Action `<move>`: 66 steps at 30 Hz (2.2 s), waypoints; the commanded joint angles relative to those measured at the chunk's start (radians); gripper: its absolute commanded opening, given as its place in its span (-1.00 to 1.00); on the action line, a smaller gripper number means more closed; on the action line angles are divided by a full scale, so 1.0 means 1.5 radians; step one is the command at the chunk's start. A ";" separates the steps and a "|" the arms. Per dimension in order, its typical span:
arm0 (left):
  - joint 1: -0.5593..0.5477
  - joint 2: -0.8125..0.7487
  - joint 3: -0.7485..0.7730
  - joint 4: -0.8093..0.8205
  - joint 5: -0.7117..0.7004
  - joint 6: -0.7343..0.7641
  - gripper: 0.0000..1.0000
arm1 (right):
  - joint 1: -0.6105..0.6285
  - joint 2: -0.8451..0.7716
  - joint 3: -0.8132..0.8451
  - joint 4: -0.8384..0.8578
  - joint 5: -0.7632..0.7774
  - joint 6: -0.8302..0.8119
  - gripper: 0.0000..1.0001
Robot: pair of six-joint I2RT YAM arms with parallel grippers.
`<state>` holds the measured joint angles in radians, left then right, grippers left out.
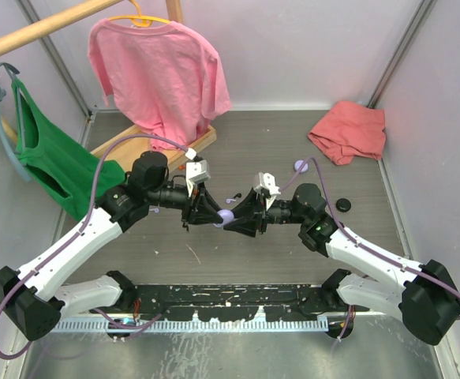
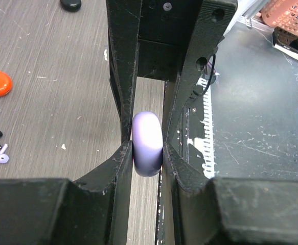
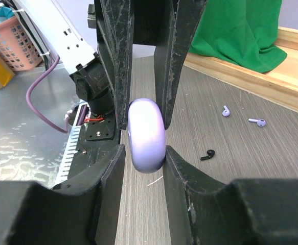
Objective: Insert the wireless bluetooth earbuds into the charging case
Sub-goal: Pick up the charging case at the center of the board, then open the charging case.
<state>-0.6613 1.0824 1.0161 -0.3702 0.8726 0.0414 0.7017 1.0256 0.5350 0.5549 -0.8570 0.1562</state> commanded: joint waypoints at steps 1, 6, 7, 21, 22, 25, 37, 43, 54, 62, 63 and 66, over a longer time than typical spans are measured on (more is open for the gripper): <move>-0.002 -0.005 0.008 0.035 0.024 0.014 -0.71 | -0.002 -0.010 0.023 0.059 -0.012 0.023 -0.18; -0.006 -0.009 0.006 0.035 0.030 0.026 -0.71 | -0.002 0.000 0.021 0.080 -0.019 0.048 -0.18; -0.006 -0.010 0.006 0.035 0.030 0.028 -0.71 | -0.002 0.002 0.021 0.081 -0.022 0.050 -0.18; -0.007 -0.028 0.003 0.038 0.018 0.034 -0.71 | -0.002 0.019 0.020 0.074 -0.046 0.054 -0.64; -0.007 -0.030 0.001 0.039 0.016 0.034 -0.65 | -0.002 0.020 0.021 0.071 -0.049 0.055 -0.72; -0.007 -0.040 -0.011 0.049 0.006 0.022 -0.44 | -0.002 0.023 0.021 0.069 -0.047 0.053 -0.88; -0.007 -0.147 -0.149 0.210 -0.119 -0.079 0.29 | -0.002 0.000 -0.021 0.130 0.023 0.083 -0.98; -0.007 -0.135 -0.170 0.256 -0.162 -0.114 0.32 | -0.002 0.010 -0.035 0.175 0.033 0.113 -0.98; -0.007 -0.093 -0.169 0.303 -0.163 -0.171 0.30 | -0.001 0.002 -0.053 0.199 0.043 0.122 -0.98; -0.007 -0.090 -0.147 0.265 -0.259 -0.211 0.16 | -0.002 -0.003 -0.070 0.206 0.036 0.114 -0.98; -0.007 -0.088 -0.144 0.264 -0.261 -0.215 0.18 | -0.002 -0.004 -0.072 0.208 0.036 0.113 -0.98; -0.007 -0.087 -0.137 0.261 -0.273 -0.229 0.21 | -0.002 -0.008 -0.076 0.209 0.033 0.111 -0.98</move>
<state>-0.6800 0.9466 0.7532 -0.0139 0.5701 -0.2726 0.6903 1.0485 0.4286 0.7876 -0.7593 0.3248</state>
